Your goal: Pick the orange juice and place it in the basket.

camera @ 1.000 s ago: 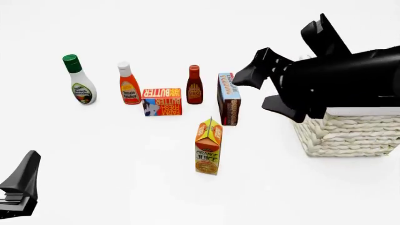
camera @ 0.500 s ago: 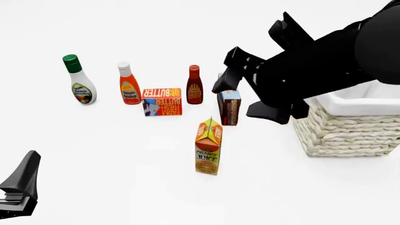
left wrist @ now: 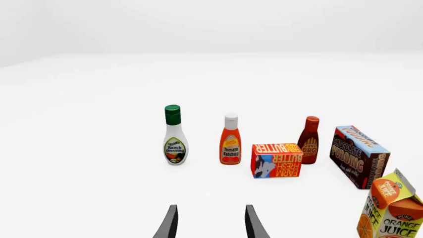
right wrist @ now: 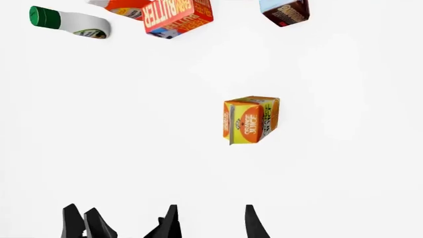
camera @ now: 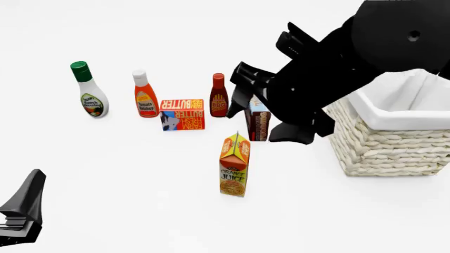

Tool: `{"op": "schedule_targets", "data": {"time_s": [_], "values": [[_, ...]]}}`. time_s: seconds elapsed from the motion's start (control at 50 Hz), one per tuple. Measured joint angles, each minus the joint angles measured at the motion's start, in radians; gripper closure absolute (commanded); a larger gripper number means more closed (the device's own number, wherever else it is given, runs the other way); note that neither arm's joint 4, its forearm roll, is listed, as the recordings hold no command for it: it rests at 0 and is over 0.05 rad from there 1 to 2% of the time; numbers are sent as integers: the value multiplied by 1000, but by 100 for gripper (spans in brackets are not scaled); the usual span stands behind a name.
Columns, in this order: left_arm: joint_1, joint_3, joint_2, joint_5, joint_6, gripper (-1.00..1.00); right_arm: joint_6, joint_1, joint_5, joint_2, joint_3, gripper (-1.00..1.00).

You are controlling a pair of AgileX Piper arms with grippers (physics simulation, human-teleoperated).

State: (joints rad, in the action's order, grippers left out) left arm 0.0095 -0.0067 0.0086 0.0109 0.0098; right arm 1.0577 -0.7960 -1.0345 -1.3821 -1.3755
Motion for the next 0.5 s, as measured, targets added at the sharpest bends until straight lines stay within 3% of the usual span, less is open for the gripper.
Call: {"op": "schedule_targets", "data": {"time_s": [0.5], "values": [[0, 0, 0, 0, 0, -100, 58, -62, -135, -111, -115, -100]]}}
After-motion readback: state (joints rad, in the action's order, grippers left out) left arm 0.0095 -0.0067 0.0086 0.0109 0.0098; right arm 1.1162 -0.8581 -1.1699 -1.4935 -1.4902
